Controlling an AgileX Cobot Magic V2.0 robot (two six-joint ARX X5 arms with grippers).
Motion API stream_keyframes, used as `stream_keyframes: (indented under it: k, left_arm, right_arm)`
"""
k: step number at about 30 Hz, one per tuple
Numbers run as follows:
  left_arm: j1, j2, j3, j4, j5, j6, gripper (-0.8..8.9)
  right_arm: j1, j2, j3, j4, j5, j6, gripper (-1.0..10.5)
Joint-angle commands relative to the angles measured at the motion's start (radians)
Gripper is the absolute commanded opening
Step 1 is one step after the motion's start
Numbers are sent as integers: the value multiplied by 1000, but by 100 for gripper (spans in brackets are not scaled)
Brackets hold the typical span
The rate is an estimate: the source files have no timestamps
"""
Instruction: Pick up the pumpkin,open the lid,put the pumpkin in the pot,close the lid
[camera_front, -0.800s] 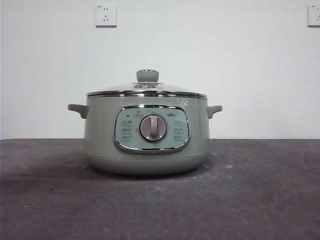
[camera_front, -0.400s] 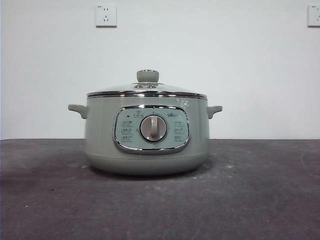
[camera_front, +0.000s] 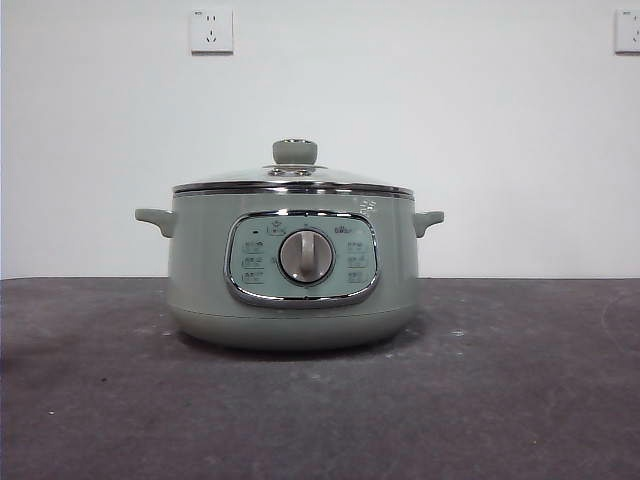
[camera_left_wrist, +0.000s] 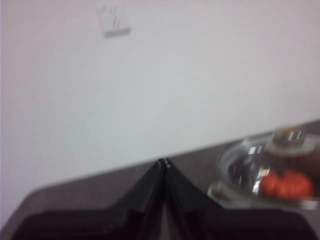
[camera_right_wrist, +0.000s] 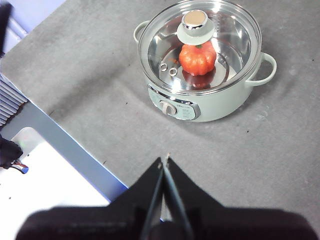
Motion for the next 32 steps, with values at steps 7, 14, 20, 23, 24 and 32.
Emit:
stream_keyframes:
  k: [7, 14, 20, 23, 24, 32]
  left_arm:
    - [33, -127, -206, 12, -49, -15, -4]
    - [48, -190, -269, -52, -47, -40, -4]
    - [60, -190, -269, -161, -45, -43, -4]
    - [60, -190, -269, -224, -45, -53, -4]
    - [60, -190, -269, -245, -45, -54, -4]
    - [60, -190, -268, -257, -46, -66, -4]
  right_arm:
    - [1, -2, -1, -19, 3, 5, 1]
    - [1, -5, -1, -19, 3, 5, 1]
    - [1, -5, -1, -19, 3, 5, 1]
    - [1, -7, -1, -19, 3, 5, 1]
    - [1, -7, -1, -19, 3, 5, 1]
    - [1, -9, -1, -19, 3, 5, 1]
